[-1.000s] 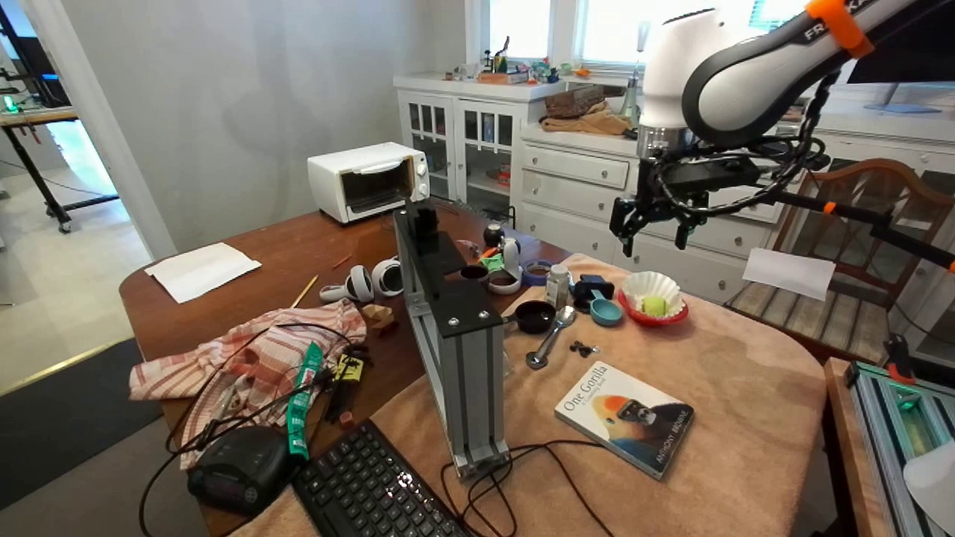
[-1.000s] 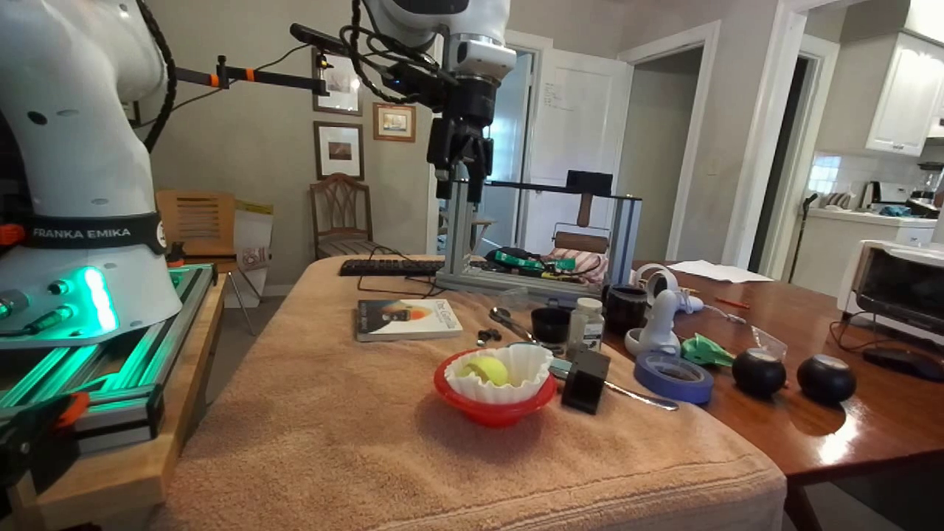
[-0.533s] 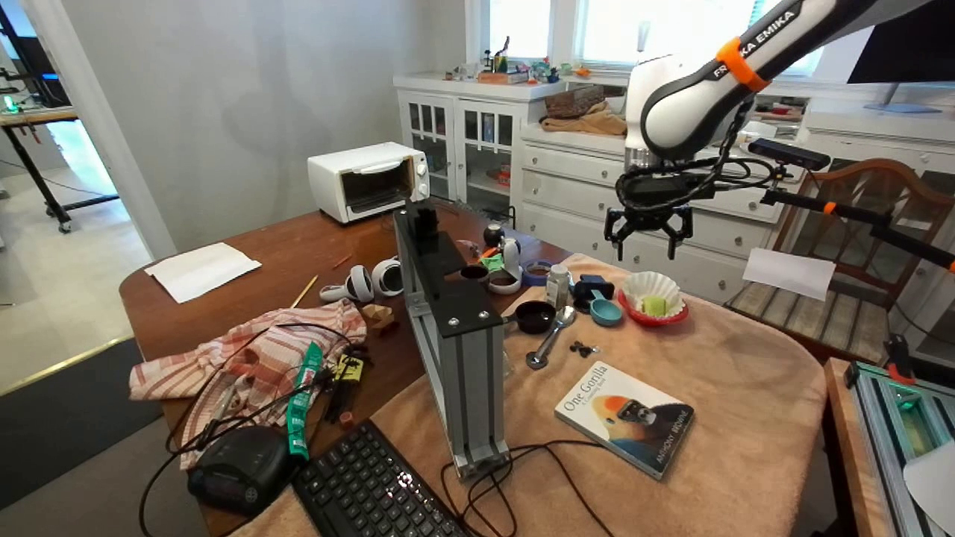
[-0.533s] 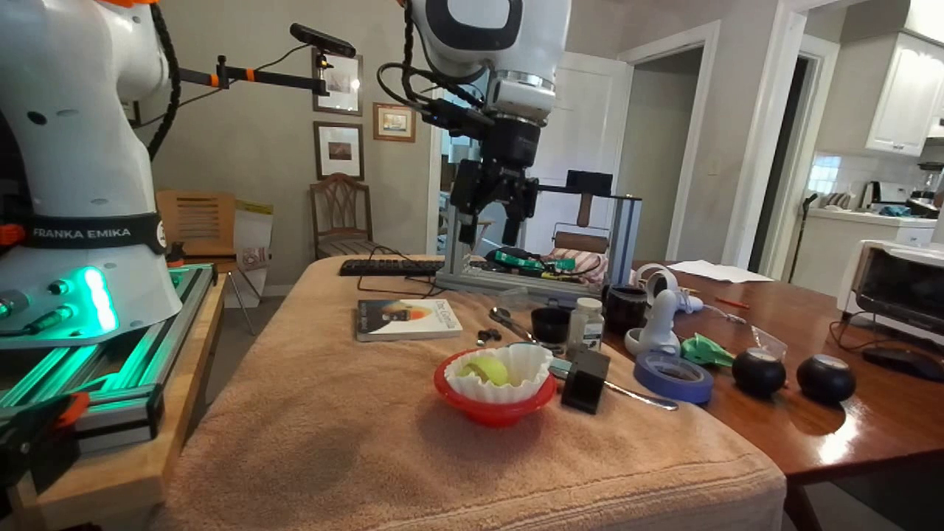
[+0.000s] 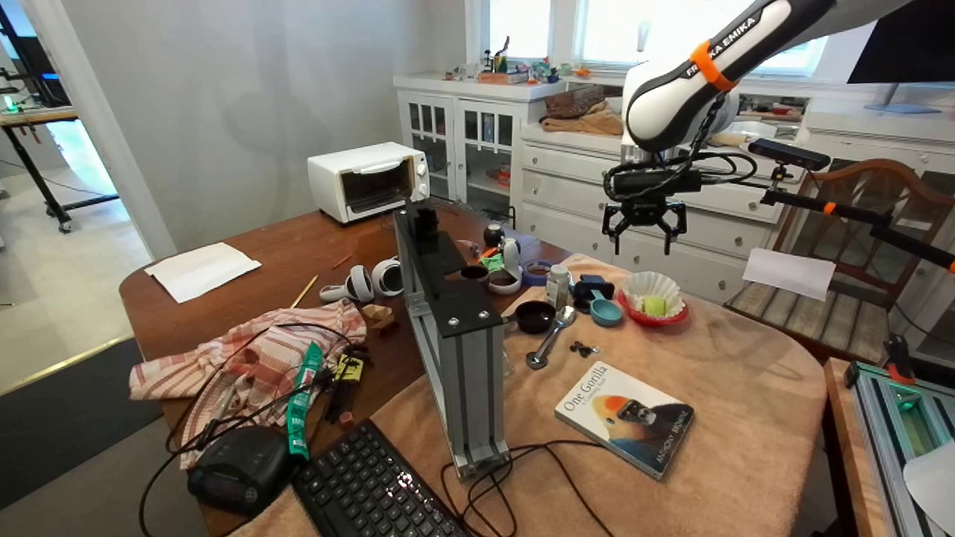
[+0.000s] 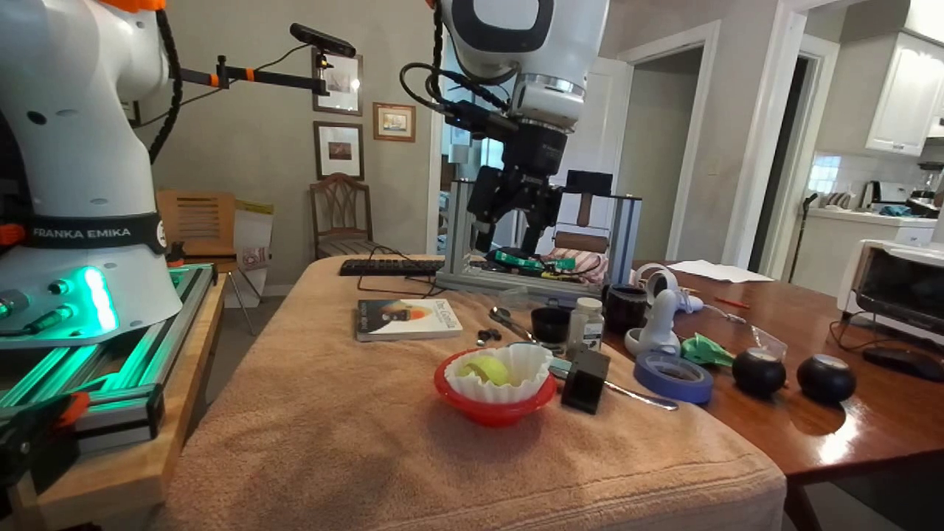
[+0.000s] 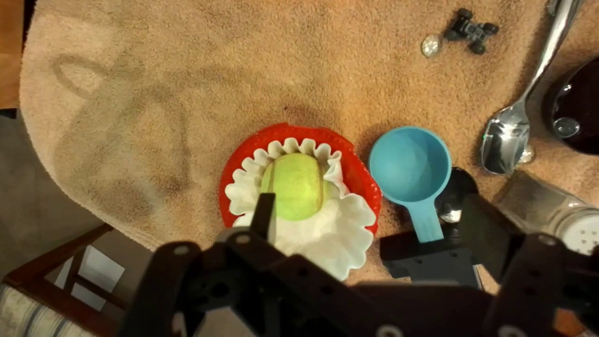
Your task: Use the blue ladle to scoop the green ball and put it in the grey masking tape hole
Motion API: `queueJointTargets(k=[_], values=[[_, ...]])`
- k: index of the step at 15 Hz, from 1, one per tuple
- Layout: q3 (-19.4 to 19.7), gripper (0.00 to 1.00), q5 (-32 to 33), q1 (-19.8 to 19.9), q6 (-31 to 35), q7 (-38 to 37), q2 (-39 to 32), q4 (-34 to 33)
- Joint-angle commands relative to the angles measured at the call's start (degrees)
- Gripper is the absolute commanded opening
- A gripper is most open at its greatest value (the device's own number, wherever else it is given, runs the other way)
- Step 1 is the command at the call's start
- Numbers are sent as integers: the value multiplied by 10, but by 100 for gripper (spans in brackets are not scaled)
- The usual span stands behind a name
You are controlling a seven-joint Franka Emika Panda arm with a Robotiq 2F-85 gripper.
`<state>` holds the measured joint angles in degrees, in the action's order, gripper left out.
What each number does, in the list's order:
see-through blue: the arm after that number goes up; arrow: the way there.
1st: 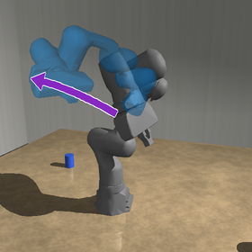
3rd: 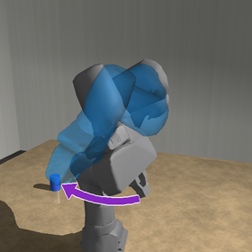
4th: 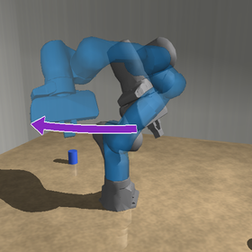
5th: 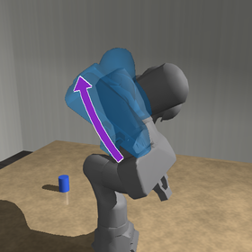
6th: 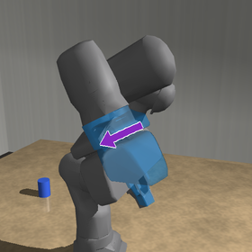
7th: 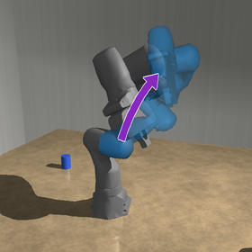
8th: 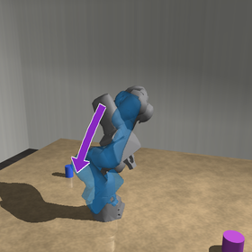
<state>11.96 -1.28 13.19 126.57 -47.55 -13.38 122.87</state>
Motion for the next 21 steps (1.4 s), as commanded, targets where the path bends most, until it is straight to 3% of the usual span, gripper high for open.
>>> queueJointTargets(k=[1, 3, 5, 8, 9, 10, 14, 18, 21], values=[[12, 100, -11, 4, 61, 81, -7, 3], [12, 100, -33, 18, 112, 172, -12, 5], [-26, 100, -78, 63, 141, 259, -15, 3], [-88, 100, -160, 130, 125, 393, -43, -22], [-48, 100, -186, 98, 120, 431, -59, -32], [-48, 100, -189, 100, 120, 444, -71, -39], [-10, 100, -159, 71, 154, 373, -125, -76], [20, 100, -155, 34, 162, 245, -162, -111], [19, 100, -155, 28, 144, 235, -183, -135]])
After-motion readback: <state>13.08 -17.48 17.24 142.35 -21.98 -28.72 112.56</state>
